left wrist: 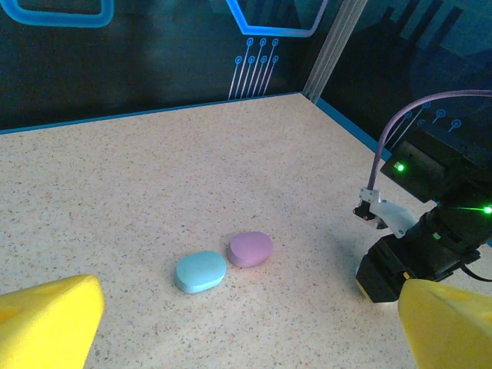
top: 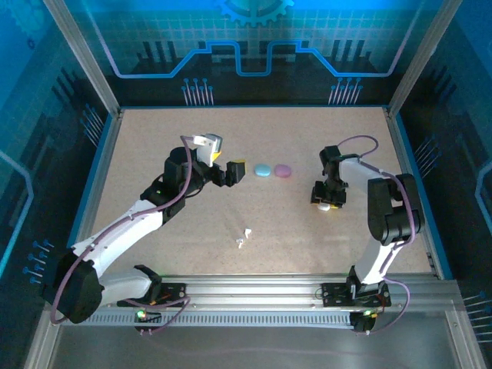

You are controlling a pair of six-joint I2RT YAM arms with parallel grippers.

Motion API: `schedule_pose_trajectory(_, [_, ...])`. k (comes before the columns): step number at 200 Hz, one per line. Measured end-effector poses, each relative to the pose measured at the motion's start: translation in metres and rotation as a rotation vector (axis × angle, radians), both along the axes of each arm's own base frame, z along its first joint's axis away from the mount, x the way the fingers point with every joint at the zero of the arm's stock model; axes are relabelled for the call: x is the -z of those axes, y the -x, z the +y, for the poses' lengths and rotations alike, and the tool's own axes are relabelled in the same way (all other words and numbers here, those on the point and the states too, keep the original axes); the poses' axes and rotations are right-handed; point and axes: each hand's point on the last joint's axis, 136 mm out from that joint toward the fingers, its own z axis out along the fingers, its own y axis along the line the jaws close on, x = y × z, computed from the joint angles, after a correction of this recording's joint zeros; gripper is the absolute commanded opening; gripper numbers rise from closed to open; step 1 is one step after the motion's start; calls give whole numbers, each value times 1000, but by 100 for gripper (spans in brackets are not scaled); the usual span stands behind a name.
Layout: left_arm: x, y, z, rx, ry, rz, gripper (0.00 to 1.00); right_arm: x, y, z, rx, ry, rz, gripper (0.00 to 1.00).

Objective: Insert wireless bluetooth earbuds into charging case

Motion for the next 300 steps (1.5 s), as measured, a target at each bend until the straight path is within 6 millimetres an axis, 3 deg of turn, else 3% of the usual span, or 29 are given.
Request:
schedule_pose_trajectory(49, [1, -4, 5, -44, 24, 20, 99, -2, -1, 1, -6, 9, -5, 42])
schedule_pose_trajectory(81, [-2, -10, 11, -68, 52, 39, 99, -18, -8, 19, -119, 6, -83, 41])
schedule_pose_trajectory(101, [-6, -14, 16, -62, 87, 54, 97, -58, -20, 49, -262, -28, -248, 42])
schedule_pose_trajectory(126, [-10, -15, 12, -14, 132, 81, 89, -131, -28, 94, -484, -98, -536, 43])
schedule_pose_trajectory(146, [-14, -12, 1, 57, 170, 107, 83, -183, -23, 127, -686, -124, -745, 42])
schedule_pose_trajectory(178, [-23, -8, -21, 186, 231, 146, 76, -229, -4, 172, -998, -118, -963, 43])
schedule_pose_trajectory(224, [-31, 5, -41, 333, 274, 183, 73, -241, 9, 196, -1228, -71, -1088, 43])
schedule_pose_trajectory(300, [-37, 26, -71, 480, 251, 205, 69, -249, 7, 202, -1290, -42, -1143, 45])
